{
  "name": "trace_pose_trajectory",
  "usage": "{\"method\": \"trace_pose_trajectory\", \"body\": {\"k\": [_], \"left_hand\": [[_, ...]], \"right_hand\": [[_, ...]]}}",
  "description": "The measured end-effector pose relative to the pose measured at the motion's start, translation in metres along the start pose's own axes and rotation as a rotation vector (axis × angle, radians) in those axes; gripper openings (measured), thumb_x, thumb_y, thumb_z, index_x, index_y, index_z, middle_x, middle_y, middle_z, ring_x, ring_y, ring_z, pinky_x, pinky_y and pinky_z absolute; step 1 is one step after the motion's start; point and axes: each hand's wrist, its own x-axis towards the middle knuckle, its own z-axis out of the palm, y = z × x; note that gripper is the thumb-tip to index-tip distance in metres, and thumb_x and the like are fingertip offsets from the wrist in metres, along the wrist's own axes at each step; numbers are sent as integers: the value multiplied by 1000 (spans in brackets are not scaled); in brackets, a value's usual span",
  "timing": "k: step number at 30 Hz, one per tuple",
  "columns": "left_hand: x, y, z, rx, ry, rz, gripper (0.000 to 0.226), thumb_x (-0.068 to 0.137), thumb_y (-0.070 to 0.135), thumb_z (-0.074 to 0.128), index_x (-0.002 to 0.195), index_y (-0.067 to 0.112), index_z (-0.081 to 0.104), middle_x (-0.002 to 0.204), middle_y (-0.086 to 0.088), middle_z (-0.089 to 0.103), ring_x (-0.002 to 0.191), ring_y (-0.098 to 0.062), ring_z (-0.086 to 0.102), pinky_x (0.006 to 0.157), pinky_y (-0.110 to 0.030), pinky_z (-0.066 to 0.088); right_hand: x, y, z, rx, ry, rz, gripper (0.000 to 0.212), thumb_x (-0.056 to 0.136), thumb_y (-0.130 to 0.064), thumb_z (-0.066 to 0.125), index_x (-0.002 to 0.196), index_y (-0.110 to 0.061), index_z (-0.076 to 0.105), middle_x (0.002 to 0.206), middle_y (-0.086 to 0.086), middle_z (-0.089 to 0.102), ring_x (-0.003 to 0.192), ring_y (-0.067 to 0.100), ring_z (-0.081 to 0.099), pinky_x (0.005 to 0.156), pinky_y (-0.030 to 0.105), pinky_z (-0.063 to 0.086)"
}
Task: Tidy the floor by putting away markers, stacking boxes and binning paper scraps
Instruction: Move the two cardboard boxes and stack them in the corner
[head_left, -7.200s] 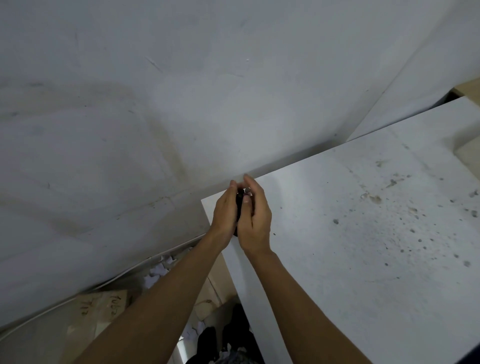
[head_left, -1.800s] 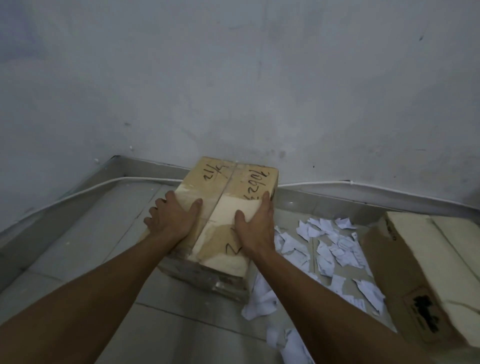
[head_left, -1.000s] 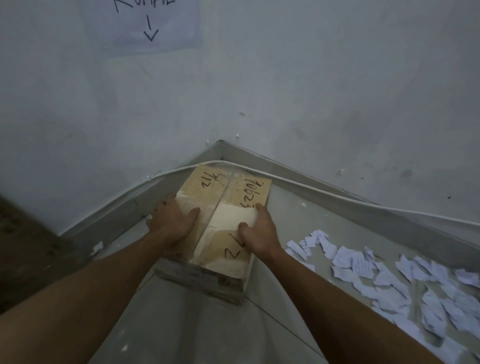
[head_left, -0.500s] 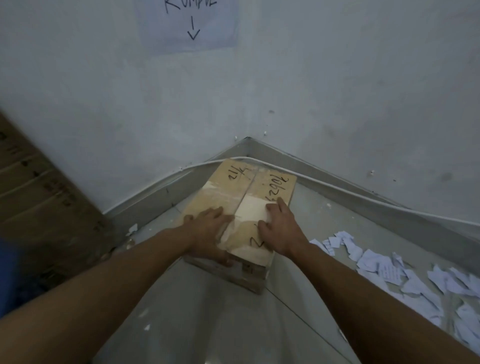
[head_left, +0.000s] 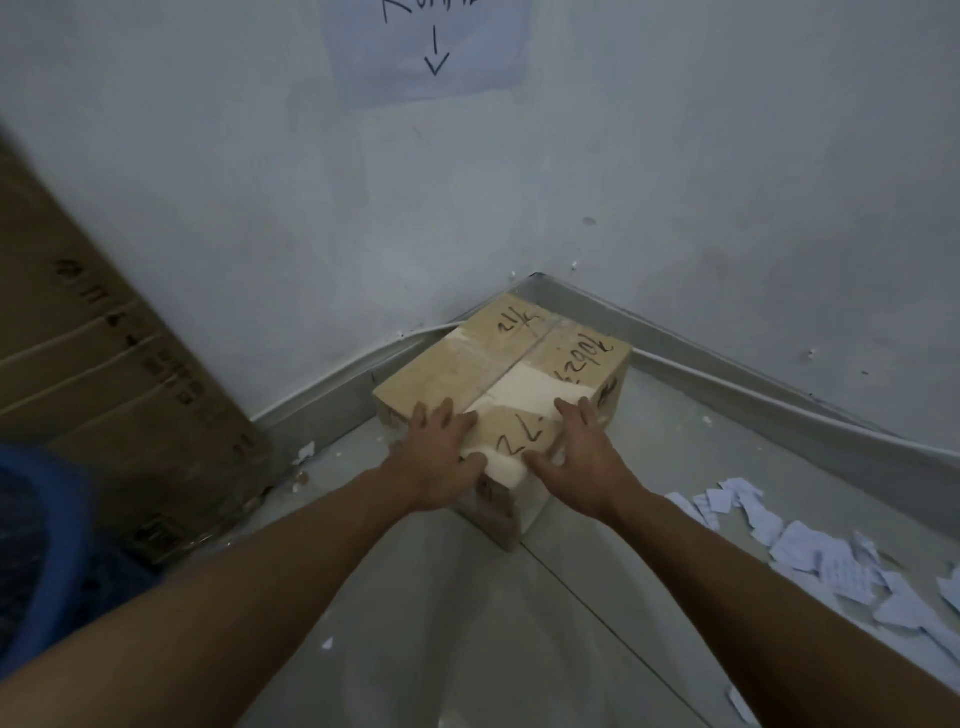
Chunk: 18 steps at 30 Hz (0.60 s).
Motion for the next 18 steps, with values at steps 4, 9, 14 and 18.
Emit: {"method": "trace_pose_trajectory", "body": {"k": [4, 9, 14, 18], "left_hand": [[12, 7, 13, -59, -115, -68, 127, 55, 98, 39, 155, 33, -4, 162, -5, -21, 144, -34, -30, 118, -59, -2], [36, 2, 11, -41, -68, -38, 140, 45, 98, 51, 155, 31, -4, 162, -6, -21, 143, -35, -32, 118, -60, 0], [57, -3, 10, -72, 48, -20, 127, 54, 90, 55, 155, 29, 8, 164, -8, -12, 145, -34, -26, 120, -57, 2], [78, -6, 8, -74, 79, -6, 120, 59, 85, 60, 154, 28, 13, 165, -8, -5, 147, -35, -21, 119, -57, 5]], "right_hand": [[12, -2, 6, 50, 46, 57, 86, 89, -36, 67, 152, -1, 19, 164, 17, 3, 145, 34, 27, 112, 33, 29], [30, 5, 11, 117, 110, 66, 85, 90, -40, 67, 151, 0, 23, 165, 15, 3, 147, 31, 22, 113, 33, 27], [50, 9, 17, 156, 143, 57, 90, 91, -47, 63, 156, -6, 15, 166, 9, -3, 149, 27, 18, 114, 35, 26], [68, 14, 19, 193, 171, 49, 90, 92, -49, 62, 156, -8, 15, 166, 5, -5, 148, 26, 21, 113, 37, 30]]}}
